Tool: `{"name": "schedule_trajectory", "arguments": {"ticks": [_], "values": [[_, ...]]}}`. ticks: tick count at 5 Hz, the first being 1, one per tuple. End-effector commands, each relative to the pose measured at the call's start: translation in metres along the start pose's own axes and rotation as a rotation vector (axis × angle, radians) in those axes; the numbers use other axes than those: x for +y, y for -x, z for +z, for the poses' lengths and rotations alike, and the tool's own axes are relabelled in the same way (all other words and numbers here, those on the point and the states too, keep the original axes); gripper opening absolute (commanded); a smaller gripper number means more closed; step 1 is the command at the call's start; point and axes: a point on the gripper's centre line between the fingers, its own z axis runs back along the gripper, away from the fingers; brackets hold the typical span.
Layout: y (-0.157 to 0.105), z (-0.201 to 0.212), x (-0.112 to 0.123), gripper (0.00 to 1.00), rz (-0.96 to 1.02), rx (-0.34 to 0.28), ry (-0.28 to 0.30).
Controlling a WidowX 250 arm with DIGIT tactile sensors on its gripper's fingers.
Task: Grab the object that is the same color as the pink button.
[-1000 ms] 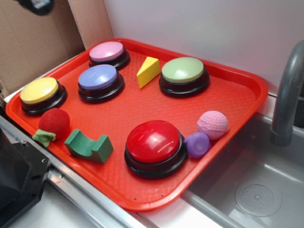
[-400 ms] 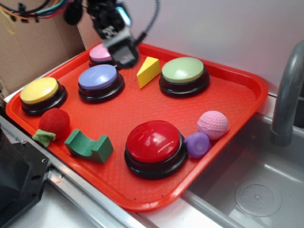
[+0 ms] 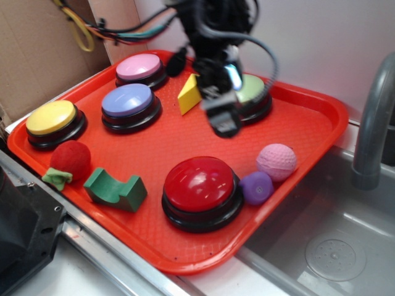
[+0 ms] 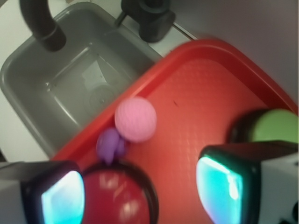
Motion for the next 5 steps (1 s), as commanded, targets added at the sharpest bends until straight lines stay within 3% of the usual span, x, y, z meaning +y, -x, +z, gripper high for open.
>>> {"name": "schedule_trajectory", "arguments": {"ticks": [1, 4, 5], "values": [[-0.024, -0.022, -0.007, 1.00, -0.125, -0.036, -0.091], [-0.024, -0.051, 0.003, 1.00, -0.081, 0.032, -0.084], [-0.023, -0.053, 0.004, 0.90, -0.067, 0.033, -0.056]]}}
